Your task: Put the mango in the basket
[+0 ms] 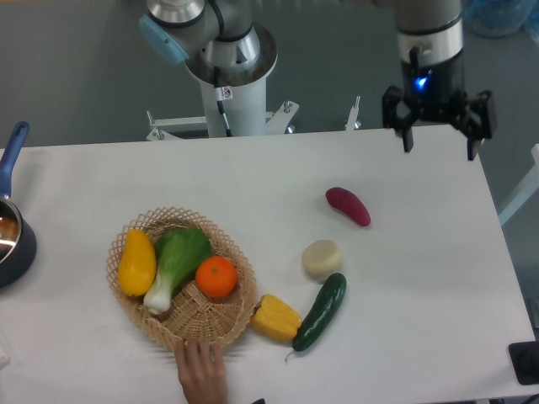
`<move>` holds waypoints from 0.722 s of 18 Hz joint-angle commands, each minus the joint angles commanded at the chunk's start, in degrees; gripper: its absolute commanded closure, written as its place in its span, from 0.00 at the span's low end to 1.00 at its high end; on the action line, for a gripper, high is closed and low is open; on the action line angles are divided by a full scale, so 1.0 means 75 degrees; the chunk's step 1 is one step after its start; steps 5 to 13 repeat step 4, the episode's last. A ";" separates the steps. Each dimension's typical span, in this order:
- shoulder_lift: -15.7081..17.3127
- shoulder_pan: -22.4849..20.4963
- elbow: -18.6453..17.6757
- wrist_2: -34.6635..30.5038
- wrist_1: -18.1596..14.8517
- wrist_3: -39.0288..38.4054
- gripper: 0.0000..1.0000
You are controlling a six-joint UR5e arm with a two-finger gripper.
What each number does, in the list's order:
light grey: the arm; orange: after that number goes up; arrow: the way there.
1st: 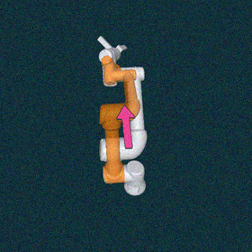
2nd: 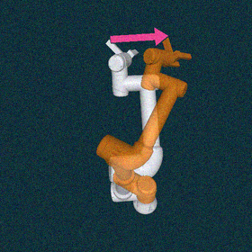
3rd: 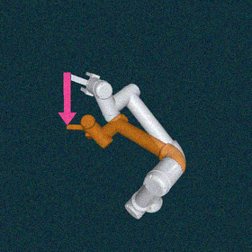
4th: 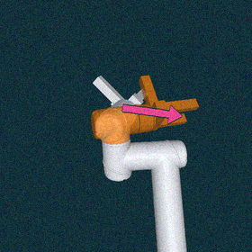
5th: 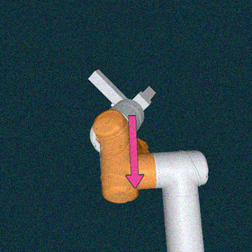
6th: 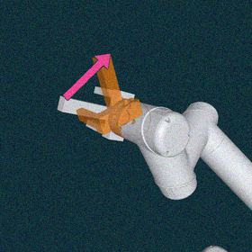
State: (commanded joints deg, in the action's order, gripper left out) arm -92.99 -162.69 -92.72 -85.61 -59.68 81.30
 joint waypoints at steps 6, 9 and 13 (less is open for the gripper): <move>0.0000 0.0000 -0.0012 0.0012 0.0012 0.0000 0.00; 0.0000 0.0000 -0.0012 0.0012 0.0012 0.0000 0.00; 0.0000 0.0000 -0.0012 0.0012 0.0012 0.0000 0.00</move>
